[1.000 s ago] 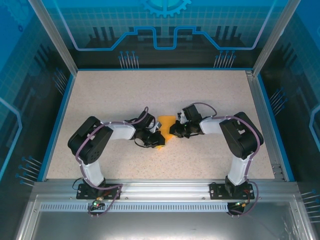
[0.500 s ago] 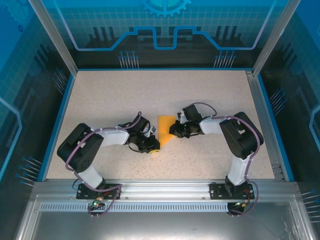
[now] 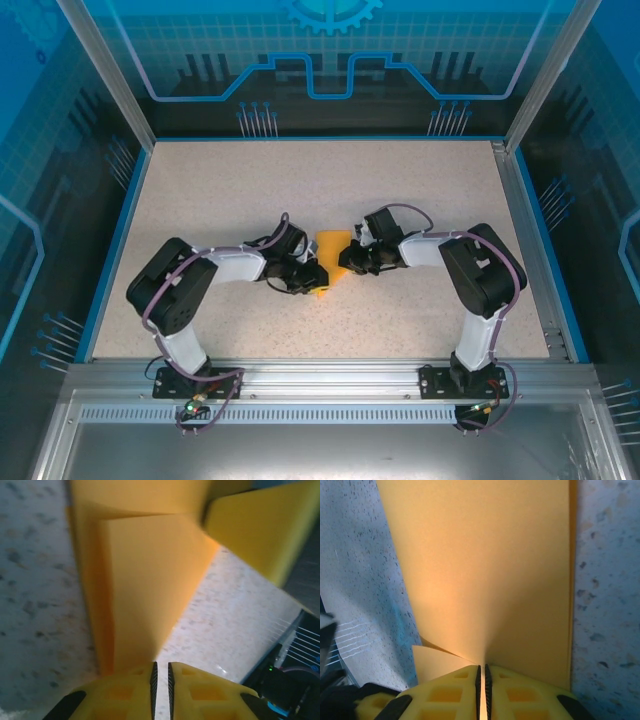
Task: Fold a paper plane with a square sheet of paper (pick it up from the middle)
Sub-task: Third fold the triangle at the center of the table.
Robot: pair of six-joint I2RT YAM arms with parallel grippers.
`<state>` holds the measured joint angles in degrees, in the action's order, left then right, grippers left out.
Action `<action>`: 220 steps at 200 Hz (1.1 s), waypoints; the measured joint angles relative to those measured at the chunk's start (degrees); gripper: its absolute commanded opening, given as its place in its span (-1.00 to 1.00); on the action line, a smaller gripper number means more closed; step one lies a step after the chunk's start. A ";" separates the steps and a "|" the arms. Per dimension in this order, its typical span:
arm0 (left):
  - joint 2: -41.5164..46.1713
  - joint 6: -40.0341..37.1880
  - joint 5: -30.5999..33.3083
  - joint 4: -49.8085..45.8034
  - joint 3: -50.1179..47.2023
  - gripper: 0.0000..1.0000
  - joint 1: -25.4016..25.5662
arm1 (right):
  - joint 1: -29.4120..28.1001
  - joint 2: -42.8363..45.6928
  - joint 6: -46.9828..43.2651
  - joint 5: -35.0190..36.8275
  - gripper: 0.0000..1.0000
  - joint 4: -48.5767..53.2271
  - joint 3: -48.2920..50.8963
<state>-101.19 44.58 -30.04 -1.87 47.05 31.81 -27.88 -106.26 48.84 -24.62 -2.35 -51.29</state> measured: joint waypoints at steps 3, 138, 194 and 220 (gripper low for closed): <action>-0.22 0.07 0.20 -0.02 0.00 -0.65 0.00 | 0.00 0.00 0.00 0.00 -0.70 0.04 -0.02; 0.70 0.33 2.82 1.64 -2.12 -0.66 0.02 | -3.74 11.74 -0.68 3.19 -0.63 2.75 0.87; 0.70 0.28 2.89 1.57 -2.12 -0.67 0.00 | -5.79 10.73 0.92 3.61 -0.67 2.01 3.72; 0.70 0.17 3.04 1.53 -2.12 -0.68 0.02 | -6.29 10.12 1.73 3.72 -0.68 0.98 3.72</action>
<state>-100.49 44.75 -27.00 -0.34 44.93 31.83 -34.17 -96.14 50.57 -20.91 -1.37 -47.57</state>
